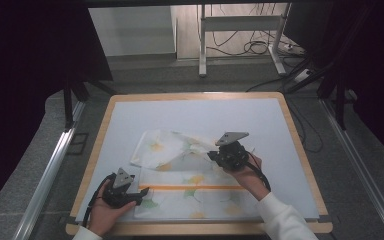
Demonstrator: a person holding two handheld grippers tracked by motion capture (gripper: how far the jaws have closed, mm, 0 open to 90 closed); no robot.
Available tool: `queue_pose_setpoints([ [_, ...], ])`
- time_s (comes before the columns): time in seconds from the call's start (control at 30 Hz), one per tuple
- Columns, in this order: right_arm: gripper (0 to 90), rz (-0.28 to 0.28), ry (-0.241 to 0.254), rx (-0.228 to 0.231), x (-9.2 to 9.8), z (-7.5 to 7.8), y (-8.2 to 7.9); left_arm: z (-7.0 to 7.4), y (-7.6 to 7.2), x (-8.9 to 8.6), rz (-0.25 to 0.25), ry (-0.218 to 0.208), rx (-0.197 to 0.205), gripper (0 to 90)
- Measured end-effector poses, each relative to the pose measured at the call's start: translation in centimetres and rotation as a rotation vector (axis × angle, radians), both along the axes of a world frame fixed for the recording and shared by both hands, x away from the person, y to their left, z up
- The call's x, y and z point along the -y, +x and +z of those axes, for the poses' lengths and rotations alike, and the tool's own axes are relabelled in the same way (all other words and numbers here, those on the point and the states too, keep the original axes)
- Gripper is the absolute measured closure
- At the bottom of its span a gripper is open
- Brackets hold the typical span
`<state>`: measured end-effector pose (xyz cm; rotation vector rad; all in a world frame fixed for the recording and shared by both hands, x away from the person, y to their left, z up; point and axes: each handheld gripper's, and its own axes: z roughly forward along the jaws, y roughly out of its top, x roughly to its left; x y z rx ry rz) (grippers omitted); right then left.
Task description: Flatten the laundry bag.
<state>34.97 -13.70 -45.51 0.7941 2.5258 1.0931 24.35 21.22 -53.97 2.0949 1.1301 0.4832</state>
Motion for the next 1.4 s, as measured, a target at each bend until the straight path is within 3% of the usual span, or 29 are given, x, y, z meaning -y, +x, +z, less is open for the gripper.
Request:
queue_pose_setpoints([
  [0.37,87.8,-0.063,0.037,0.015,1.5,0.2,1.9,-0.1,0.0,0.1,-0.003,0.002,-0.004,29.3],
  [0.8,87.8,-0.108,0.058,-0.006,2.2,-0.6,3.8,-0.1,0.0,0.2,-0.008,0.003,-0.008,29.4],
  [1.2,87.8,-0.135,0.058,-0.006,2.5,-0.4,5.4,0.0,-0.1,0.2,-0.010,0.008,-0.007,29.4],
  [1.4,87.8,-0.154,0.016,-0.025,1.8,0.1,6.9,0.1,-0.3,0.0,-0.024,-0.001,-0.001,29.4],
])
